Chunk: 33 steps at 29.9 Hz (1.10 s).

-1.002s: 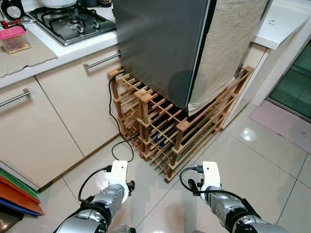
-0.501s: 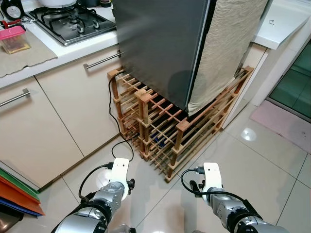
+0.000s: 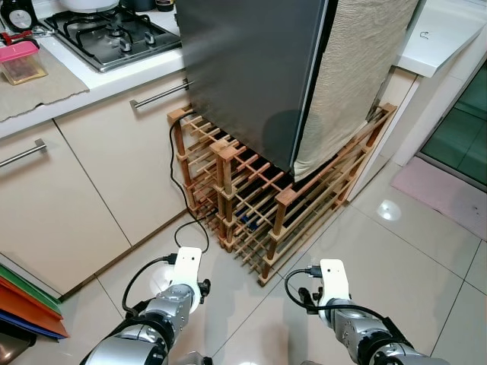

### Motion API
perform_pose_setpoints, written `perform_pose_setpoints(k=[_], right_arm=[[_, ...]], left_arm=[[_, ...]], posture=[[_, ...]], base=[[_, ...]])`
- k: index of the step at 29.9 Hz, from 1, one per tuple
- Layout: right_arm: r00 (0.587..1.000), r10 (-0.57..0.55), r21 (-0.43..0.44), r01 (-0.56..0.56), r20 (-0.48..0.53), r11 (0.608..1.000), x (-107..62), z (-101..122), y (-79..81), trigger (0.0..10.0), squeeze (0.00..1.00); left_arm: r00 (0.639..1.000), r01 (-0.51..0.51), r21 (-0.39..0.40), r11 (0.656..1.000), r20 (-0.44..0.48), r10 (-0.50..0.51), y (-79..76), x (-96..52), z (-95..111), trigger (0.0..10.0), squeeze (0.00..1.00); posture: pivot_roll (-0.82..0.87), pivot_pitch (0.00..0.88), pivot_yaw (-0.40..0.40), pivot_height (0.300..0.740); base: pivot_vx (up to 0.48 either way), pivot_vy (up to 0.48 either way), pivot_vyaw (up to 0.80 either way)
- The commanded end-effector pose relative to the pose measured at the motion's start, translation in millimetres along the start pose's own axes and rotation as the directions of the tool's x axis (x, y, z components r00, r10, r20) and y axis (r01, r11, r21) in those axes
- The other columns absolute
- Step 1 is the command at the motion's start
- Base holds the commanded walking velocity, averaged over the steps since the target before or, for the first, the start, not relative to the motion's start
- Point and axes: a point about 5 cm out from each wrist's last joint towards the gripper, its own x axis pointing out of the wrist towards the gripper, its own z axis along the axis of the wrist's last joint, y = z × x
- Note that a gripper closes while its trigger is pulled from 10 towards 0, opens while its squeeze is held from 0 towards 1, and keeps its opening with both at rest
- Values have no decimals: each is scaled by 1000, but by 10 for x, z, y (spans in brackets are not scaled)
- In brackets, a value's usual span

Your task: Restocking fridge

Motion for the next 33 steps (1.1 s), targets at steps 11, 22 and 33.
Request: perform_pose_setpoints(k=[11,22,33], right_arm=[[1000,-2,-24,1,-14,1000,-4,-54,8,10000,75],[1000,-13,-38,12,-14,999,-6,-19,-47,10000,75],[1000,-13,-62,13,-2,998,10,126,-30,10000,75]], left_arm=[[1000,1,21,1000,-27,-1,14,-3,-82,10000,0],[1000,-2,38,999,-18,3,41,-2,-47,10000,0],[1000,13,60,998,-7,-13,37,-2,-25,10000,0]], posture=[[-66,26,1,724],[-69,8,7,724],[-68,13,8,724]], base=[[0,0,0],[0,0,0],[0,0,0]])
